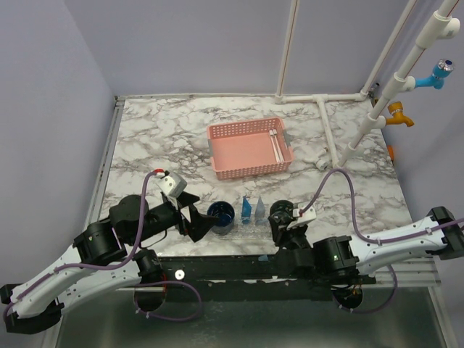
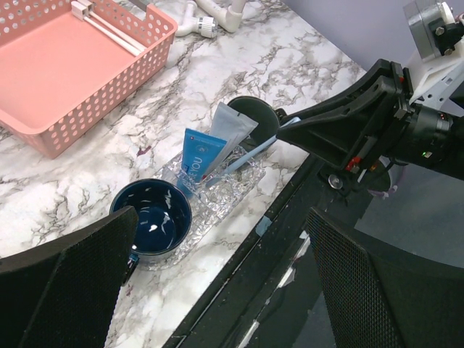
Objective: Prepare toiletry sets of a toothbrush and toothpaste on the tray
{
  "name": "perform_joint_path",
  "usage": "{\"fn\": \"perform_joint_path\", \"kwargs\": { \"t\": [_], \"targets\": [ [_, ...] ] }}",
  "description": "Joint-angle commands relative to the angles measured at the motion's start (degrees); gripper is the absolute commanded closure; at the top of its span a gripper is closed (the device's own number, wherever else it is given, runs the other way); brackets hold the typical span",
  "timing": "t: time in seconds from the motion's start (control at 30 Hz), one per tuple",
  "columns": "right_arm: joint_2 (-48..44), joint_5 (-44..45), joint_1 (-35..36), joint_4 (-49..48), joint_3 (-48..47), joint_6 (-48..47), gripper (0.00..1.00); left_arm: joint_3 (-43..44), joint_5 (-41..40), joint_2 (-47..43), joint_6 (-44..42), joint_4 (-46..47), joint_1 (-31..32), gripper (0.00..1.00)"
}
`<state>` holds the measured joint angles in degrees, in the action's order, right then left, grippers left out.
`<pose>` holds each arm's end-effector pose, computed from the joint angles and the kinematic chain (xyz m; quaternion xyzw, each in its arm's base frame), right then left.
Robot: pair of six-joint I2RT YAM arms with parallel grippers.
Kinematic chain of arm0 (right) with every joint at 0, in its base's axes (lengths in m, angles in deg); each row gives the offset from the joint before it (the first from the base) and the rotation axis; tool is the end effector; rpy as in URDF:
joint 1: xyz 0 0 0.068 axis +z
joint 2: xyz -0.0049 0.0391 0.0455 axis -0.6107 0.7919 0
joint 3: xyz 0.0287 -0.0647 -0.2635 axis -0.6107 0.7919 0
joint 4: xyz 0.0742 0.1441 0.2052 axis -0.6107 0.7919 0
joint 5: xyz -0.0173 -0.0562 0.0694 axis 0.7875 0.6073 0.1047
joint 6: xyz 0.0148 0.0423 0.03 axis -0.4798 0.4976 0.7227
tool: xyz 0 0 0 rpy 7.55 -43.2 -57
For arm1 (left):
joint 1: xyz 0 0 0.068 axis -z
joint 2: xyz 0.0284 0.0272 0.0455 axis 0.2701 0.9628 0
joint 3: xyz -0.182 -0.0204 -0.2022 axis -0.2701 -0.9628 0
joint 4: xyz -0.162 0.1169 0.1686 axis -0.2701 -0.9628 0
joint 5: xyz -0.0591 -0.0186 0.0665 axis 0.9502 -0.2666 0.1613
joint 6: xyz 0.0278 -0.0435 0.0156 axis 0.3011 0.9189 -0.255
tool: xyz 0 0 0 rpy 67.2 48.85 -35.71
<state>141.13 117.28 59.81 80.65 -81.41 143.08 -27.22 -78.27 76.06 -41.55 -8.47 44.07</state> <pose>0.0107 0.1818 0.2473 -0.0573 0.7705 0.1629 0.6136 0.0506 -0.0828 0.3496 0.2534 0.7373 -0.3808 0.4972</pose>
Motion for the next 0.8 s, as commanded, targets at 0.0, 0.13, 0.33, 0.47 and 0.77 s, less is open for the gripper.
{"fn": "perform_joint_path", "kwargs": {
  "t": [0.0,0.13,0.33,0.47,0.77],
  "targets": [
    [1.4,4.2,0.3,-0.3,0.9,5.3,1.00,0.1,0.4,-0.1,-0.4,0.3,0.1,0.01],
    [2.7,5.4,0.4,0.7,1.3,8.4,1.00,0.0,0.4,-0.1,-0.5,0.4,0.1,0.01],
    [5.4,6.8,0.4,6.4,0.1,15.4,0.91,-0.1,0.5,-0.2,-0.6,0.3,0.1,0.01],
    [7.9,7.2,0.4,15.3,-2.4,24.9,0.80,-0.2,0.5,-0.2,-0.5,0.3,0.1,0.01],
    [11.9,7.2,0.4,26.1,-6.7,33.8,0.65,-0.5,0.7,0.1,-0.4,1.0,0.1,0.01]
  ]
}}
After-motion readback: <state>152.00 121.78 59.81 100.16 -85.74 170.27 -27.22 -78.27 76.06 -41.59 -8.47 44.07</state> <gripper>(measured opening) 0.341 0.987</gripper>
